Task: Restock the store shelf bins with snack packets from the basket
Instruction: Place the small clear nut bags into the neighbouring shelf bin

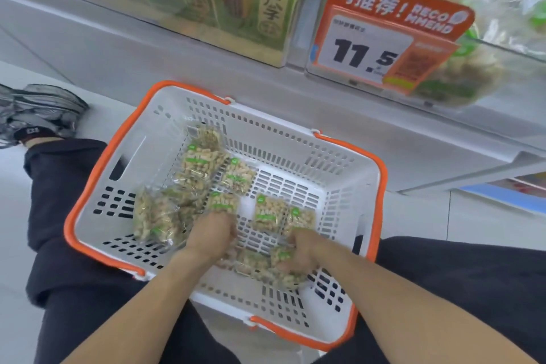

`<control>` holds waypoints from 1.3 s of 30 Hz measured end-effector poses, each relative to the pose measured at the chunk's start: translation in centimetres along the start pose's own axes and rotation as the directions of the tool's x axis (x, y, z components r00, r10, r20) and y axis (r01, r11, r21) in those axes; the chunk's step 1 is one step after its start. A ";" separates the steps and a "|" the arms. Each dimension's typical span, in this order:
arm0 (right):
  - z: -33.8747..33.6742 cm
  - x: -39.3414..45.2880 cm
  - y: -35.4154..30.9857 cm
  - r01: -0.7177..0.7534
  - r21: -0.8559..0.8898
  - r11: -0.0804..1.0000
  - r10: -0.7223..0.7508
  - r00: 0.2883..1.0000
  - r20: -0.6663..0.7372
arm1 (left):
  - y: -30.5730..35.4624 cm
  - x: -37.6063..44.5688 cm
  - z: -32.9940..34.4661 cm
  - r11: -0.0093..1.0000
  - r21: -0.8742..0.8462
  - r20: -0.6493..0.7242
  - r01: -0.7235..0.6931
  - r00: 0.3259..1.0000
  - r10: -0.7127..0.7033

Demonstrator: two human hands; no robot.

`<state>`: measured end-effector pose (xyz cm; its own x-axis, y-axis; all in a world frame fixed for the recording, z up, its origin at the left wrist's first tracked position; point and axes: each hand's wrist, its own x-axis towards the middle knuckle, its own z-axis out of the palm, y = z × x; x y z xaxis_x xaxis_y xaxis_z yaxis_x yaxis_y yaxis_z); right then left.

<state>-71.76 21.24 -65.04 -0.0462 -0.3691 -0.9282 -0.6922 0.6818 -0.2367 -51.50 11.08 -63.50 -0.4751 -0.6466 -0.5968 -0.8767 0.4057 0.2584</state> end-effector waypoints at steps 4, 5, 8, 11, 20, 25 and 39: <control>-1.6 -1.1 -0.3 0.056 0.184 0.981 -0.026 0.986 -0.163 | 0.2 -0.4 0.3 0.966 -0.236 -0.059 -0.105 0.994 0.093; -2.2 -1.3 -0.4 0.077 0.234 0.969 -0.029 0.979 -0.201 | 0.6 -0.7 0.0 0.949 -0.282 -0.086 -0.140 0.989 0.120; -4.0 -1.6 -0.6 0.130 0.407 0.904 -0.016 0.962 -0.271 | 2.2 -2.0 -0.3 0.897 -0.385 -0.026 -0.216 0.974 0.223; -5.1 -1.7 -0.3 0.167 0.553 0.816 0.019 0.949 -0.315 | 2.4 -2.5 0.3 0.872 -0.463 0.147 -0.160 0.956 0.254; -3.7 -1.8 -0.7 0.133 0.658 0.741 0.052 0.966 -0.253 | 3.1 -0.1 1.0 0.951 -0.145 0.076 0.274 0.961 -0.265; -0.7 -1.8 -1.4 -0.008 0.643 0.766 0.068 0.995 -0.068 | 3.1 -0.8 0.5 0.937 -0.064 0.134 0.342 0.934 -0.332; -6.3 -6.4 -5.1 0.203 0.603 0.772 -0.141 0.979 -0.150 | 2.4 -5.3 -6.1 0.373 -0.927 -0.092 0.039 0.940 -0.329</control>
<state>-72.43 16.11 -56.12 -0.0557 -0.5519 -0.8320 -0.1096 0.8317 -0.5444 -51.55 11.54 -55.10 -0.1654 -0.8007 -0.5758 -0.4149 -0.4732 0.7772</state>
